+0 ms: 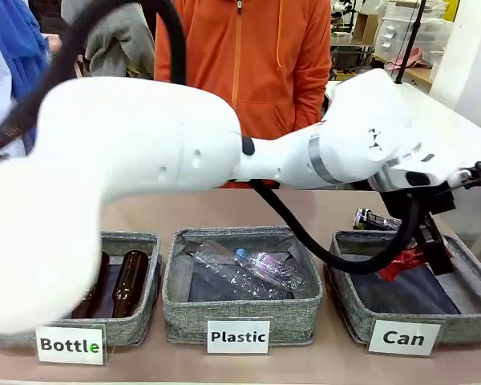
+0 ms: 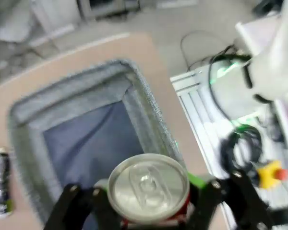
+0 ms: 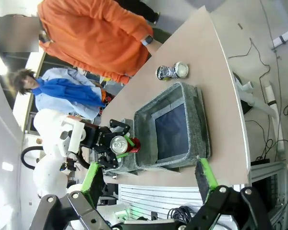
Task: Sort the can waste into the basket.
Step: Pick up the can waste from the table and place it in the right Fabric basket.
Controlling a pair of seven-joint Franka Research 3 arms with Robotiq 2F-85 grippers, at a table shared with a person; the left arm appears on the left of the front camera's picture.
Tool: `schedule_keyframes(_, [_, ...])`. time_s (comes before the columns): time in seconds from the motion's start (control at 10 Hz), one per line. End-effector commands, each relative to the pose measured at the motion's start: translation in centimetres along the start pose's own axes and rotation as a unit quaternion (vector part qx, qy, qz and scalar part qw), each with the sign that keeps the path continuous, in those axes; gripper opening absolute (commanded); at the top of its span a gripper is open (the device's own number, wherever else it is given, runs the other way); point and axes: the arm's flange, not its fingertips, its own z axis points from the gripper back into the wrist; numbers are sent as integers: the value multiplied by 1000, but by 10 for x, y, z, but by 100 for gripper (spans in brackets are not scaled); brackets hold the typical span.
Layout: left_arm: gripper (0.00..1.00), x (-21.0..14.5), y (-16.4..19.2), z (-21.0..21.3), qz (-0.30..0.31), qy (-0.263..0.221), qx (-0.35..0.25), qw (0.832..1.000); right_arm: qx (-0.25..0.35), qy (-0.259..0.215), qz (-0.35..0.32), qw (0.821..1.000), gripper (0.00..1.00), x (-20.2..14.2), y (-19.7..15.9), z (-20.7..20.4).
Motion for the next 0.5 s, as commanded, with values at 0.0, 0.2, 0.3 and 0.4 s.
schedule_keyframes(0.0, [29, 42, 31, 11, 20, 20, 2, 1000, -11, -1, 6, 1000, 100, -3, 1, -2])
schedule_keyframes(0.2, [29, 42, 32, 9, 22, 20, 19, 999, -11, -1, 6, 1000, 100, -3, 1, -2])
schedule_keyframes(0.3, [86, 42, 32, 10, 18, 23, 21, 999, -11, -1, 6, 1000, 100, -3, 1, -2])
schedule_keyframes(0.4, [86, 41, 34, 10, 17, 25, 22, 999, -11, -1, 6, 1000, 100, -3, 1, -2])
